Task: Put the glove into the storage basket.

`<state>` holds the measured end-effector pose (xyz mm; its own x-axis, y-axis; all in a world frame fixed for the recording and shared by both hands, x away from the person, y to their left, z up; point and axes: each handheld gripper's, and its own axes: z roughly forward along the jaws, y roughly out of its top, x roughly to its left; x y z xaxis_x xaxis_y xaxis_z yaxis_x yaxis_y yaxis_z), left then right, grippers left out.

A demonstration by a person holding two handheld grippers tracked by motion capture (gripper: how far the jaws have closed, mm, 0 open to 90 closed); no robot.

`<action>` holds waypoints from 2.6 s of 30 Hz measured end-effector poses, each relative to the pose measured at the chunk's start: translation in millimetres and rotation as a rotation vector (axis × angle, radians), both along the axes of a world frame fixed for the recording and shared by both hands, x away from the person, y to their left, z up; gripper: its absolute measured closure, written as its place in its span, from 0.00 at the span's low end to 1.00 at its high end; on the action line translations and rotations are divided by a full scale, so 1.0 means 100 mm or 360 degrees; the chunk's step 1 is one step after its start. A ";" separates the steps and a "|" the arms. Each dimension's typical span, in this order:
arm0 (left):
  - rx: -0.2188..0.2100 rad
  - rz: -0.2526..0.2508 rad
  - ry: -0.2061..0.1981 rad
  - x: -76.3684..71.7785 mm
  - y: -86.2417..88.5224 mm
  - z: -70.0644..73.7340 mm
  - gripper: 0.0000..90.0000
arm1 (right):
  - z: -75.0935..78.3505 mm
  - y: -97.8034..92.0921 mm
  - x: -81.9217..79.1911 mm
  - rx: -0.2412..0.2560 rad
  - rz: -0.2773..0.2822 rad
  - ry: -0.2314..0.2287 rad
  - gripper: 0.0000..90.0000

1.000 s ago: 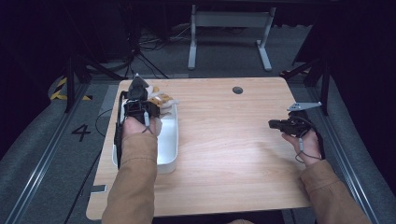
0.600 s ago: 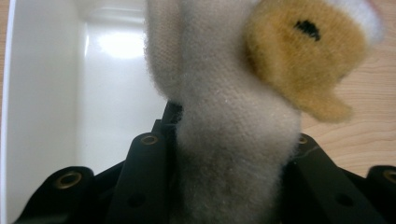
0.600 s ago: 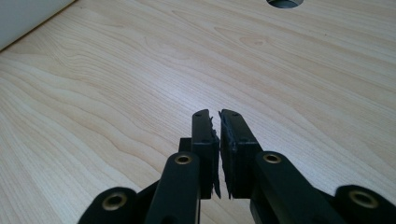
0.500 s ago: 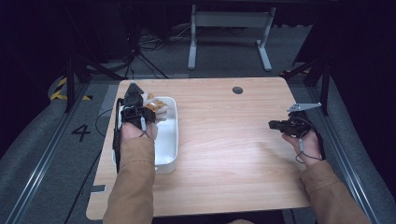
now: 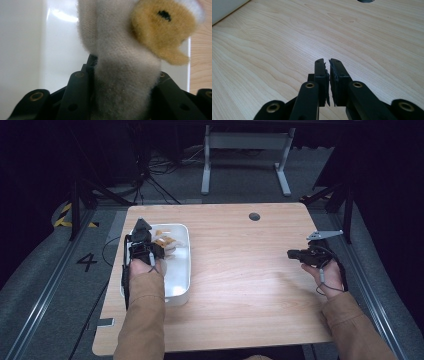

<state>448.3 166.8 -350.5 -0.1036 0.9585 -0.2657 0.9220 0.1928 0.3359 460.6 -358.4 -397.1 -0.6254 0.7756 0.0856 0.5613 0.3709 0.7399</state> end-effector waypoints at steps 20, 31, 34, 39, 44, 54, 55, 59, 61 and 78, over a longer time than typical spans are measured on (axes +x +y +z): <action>0.0022 0.0084 0.0028 0.05 0.01 -0.24 0.73 | -0.01 0.00 0.00 -0.0005 0.0002 0.0001 0.93; 0.0027 0.0066 0.0130 0.07 0.01 -0.39 0.72 | -0.02 0.00 0.00 -0.0005 0.0005 0.0001 0.93; 0.0028 0.0069 0.0153 0.08 0.02 -0.42 0.71 | -0.02 -0.01 0.00 -0.0004 0.0003 0.0001 0.93; 0.0039 0.0052 0.0186 0.08 0.03 -0.46 0.70 | -0.02 0.00 0.00 -0.0001 0.0006 0.0000 0.92; 0.0006 0.0048 0.0212 0.08 0.03 -0.48 0.67 | -0.02 0.00 0.00 -0.0003 0.0006 -0.0001 0.92; -0.0069 0.0009 0.0210 0.09 0.04 -0.50 0.34 | -0.02 -0.02 0.00 0.0022 0.0020 -0.0005 0.91; -0.0068 0.0004 0.0213 0.09 0.03 -0.50 0.34 | -0.02 -0.02 0.00 0.0022 0.0020 -0.0005 0.91; -0.0072 -0.0035 0.0262 0.10 0.02 -0.54 0.24 | -0.03 -0.02 0.00 0.0018 0.0025 -0.0005 0.91; -0.0090 -0.0039 0.0263 0.10 0.01 -0.53 0.22 | -0.02 -0.01 0.00 0.0016 0.0025 -0.0006 0.91; -0.0055 -0.0049 0.0104 0.08 0.04 -0.37 0.07 | -0.02 -0.02 0.00 0.0024 0.0035 -0.0009 0.89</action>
<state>456.5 171.1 -387.7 -0.0924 0.9518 -0.2926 0.9473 0.1745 0.2687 461.1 -360.3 -399.3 -0.6427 0.7604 0.0935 0.5488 0.3718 0.7487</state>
